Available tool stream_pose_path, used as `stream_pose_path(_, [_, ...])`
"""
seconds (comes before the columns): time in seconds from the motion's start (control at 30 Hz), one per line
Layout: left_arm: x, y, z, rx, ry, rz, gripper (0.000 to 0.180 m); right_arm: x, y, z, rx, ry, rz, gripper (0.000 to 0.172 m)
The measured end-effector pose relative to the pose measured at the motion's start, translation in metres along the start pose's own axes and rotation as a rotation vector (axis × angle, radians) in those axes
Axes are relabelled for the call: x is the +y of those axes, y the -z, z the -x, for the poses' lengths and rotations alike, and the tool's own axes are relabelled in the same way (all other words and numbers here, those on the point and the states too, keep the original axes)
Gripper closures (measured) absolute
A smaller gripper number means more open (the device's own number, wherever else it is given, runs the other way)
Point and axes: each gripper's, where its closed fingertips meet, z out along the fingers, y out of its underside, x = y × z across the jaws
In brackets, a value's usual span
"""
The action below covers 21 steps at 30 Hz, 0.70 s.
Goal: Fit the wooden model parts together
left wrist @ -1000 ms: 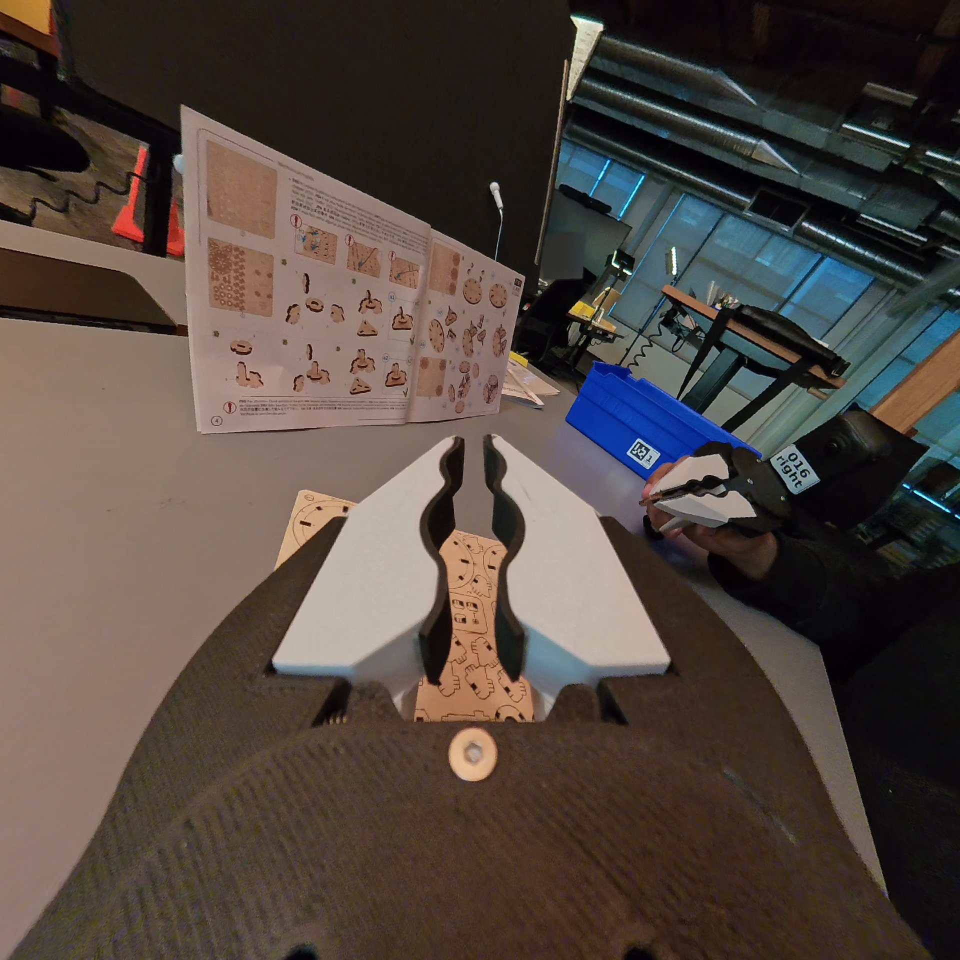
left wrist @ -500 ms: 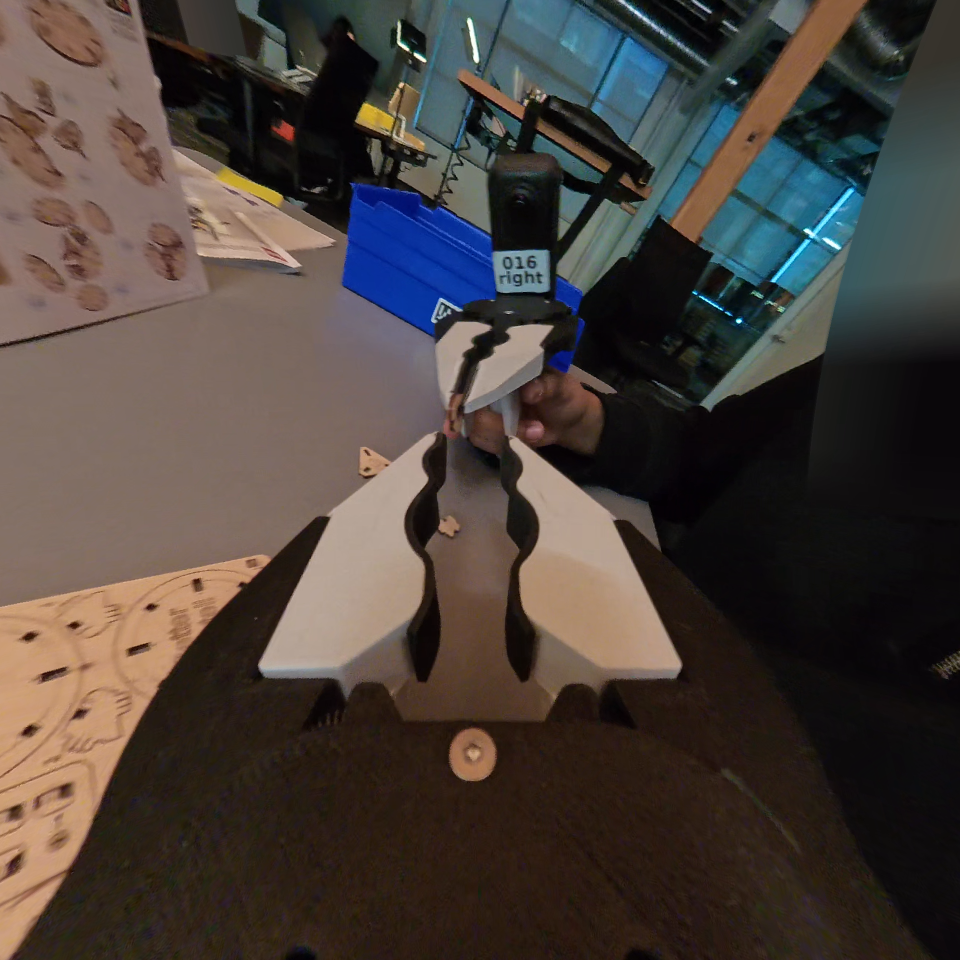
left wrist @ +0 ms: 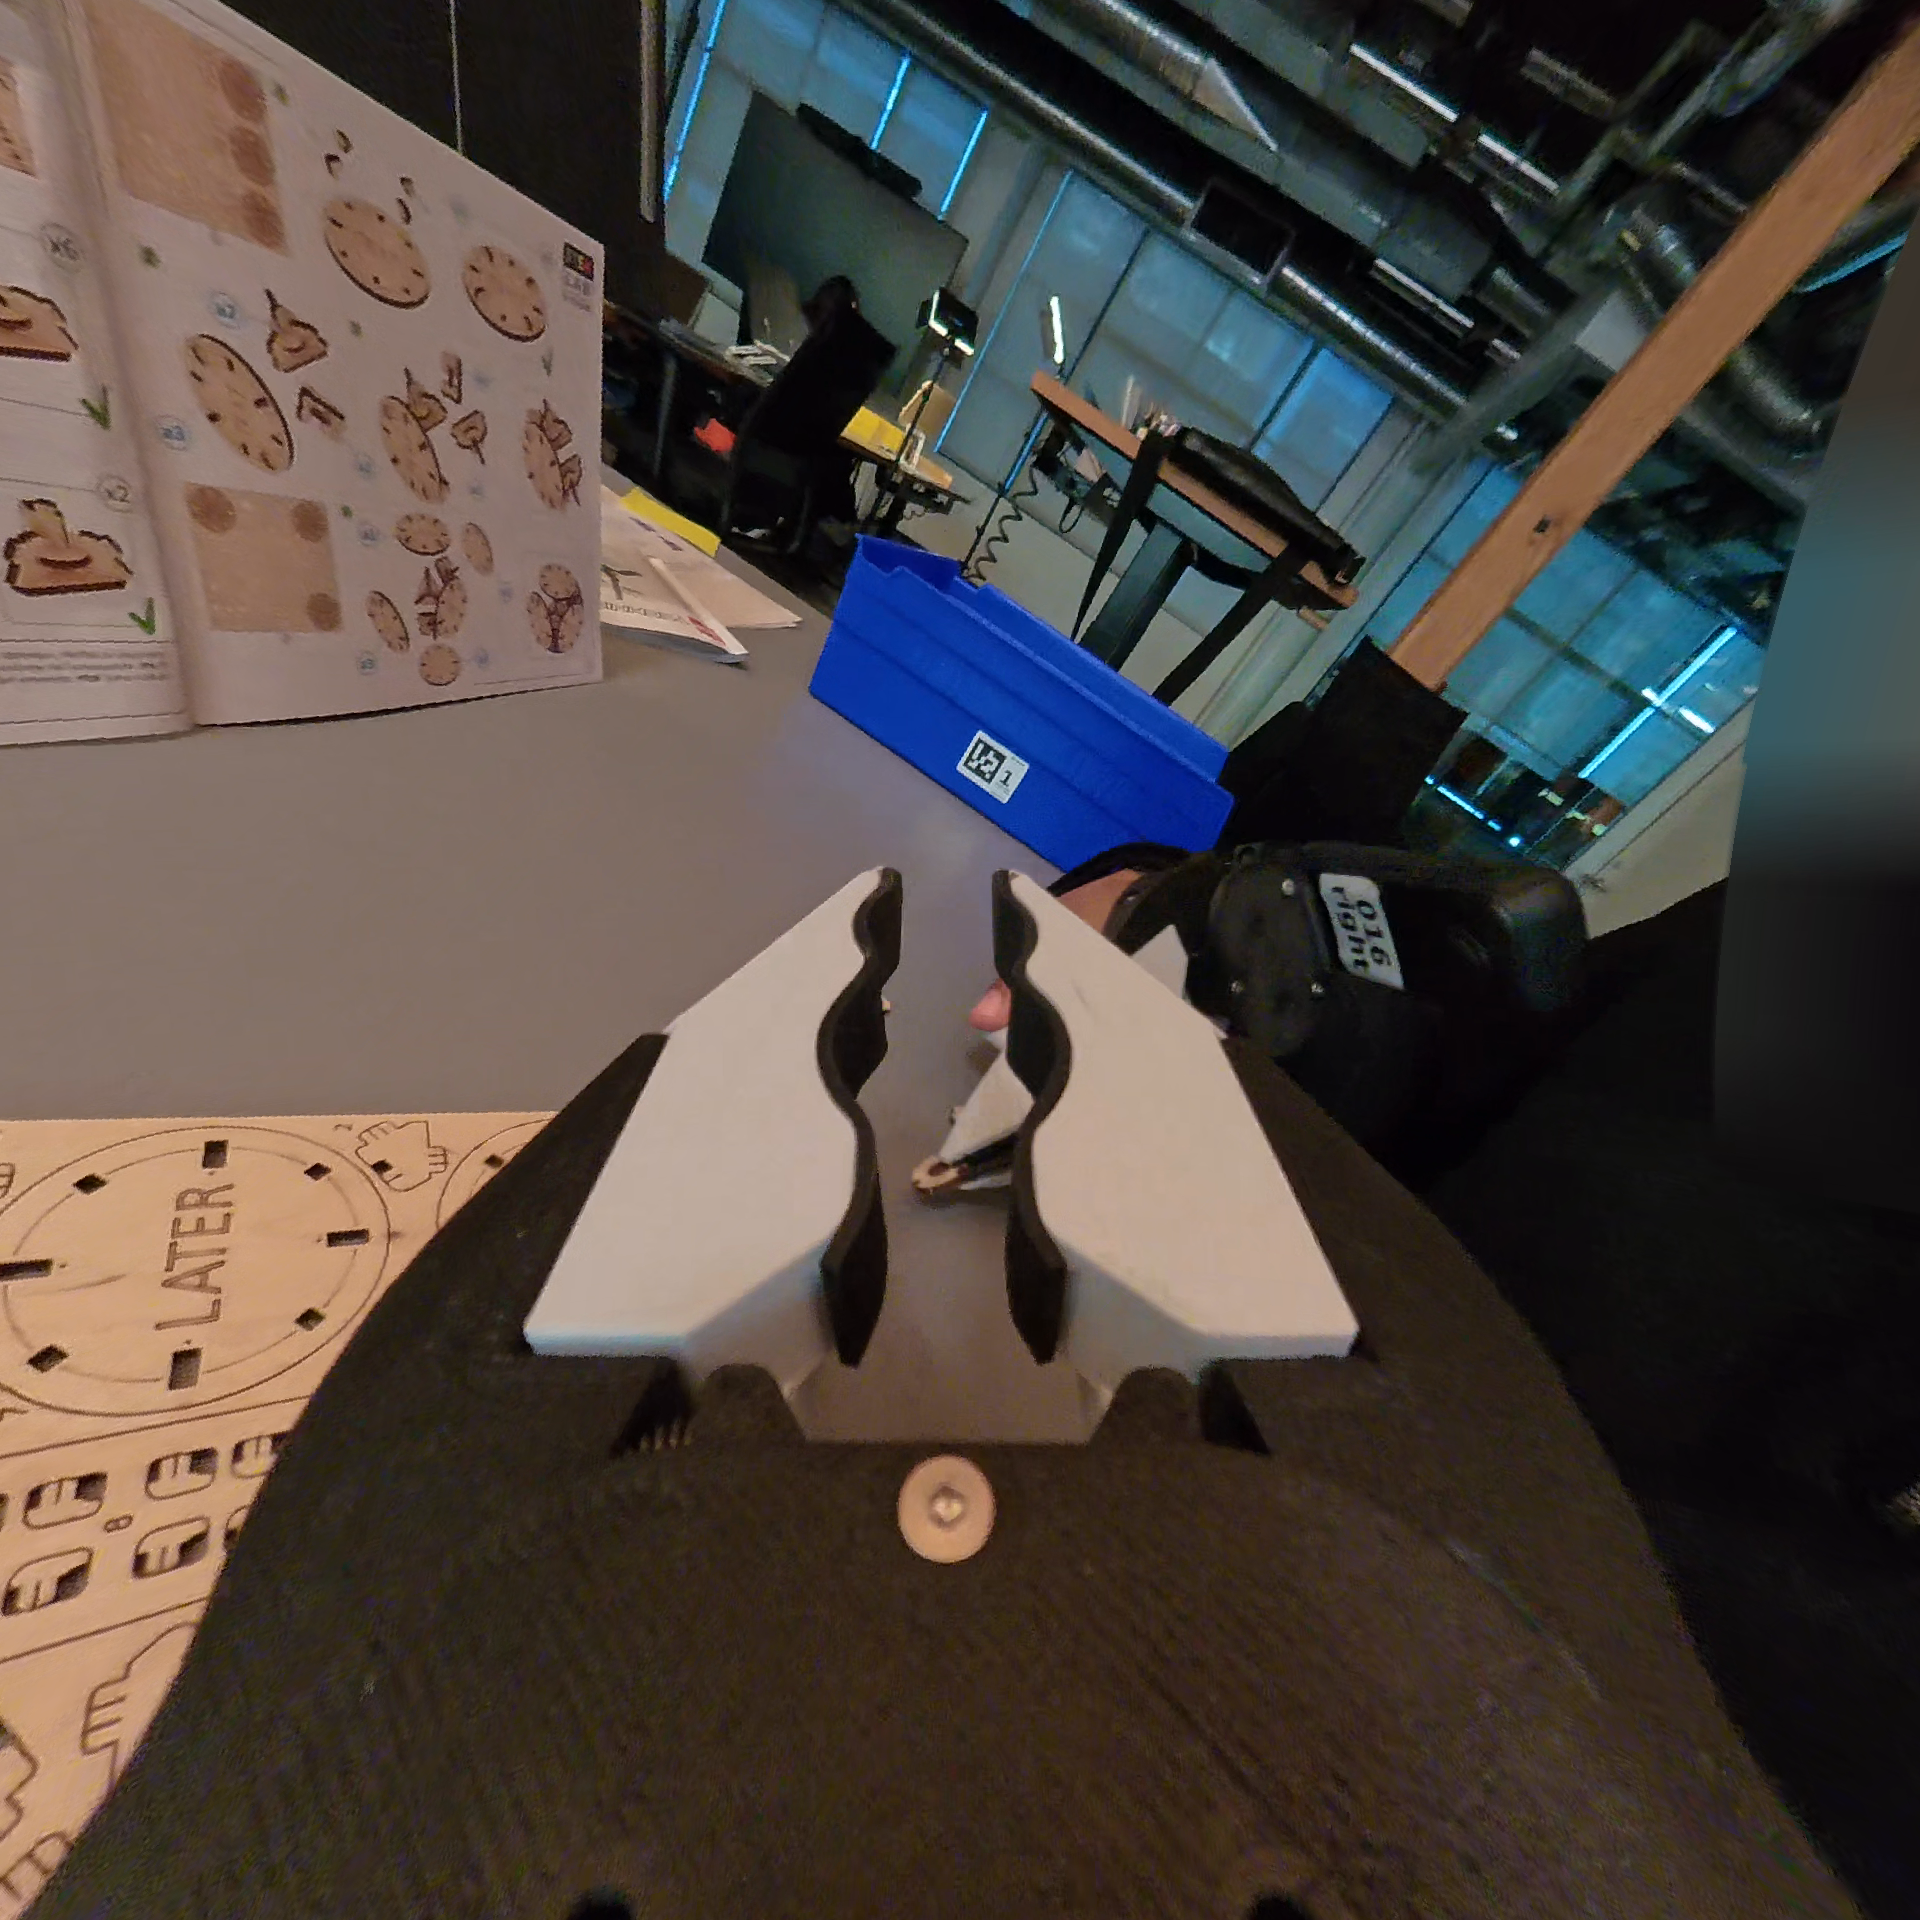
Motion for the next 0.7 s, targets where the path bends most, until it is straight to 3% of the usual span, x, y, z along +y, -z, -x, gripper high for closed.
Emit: stream_pose_path(0.7, [-0.0007,0.0016,0.0023,0.005,0.028,-0.01,0.165,-0.0064,0.0042,-0.0034,-0.009,-0.071,-0.042,0.161])
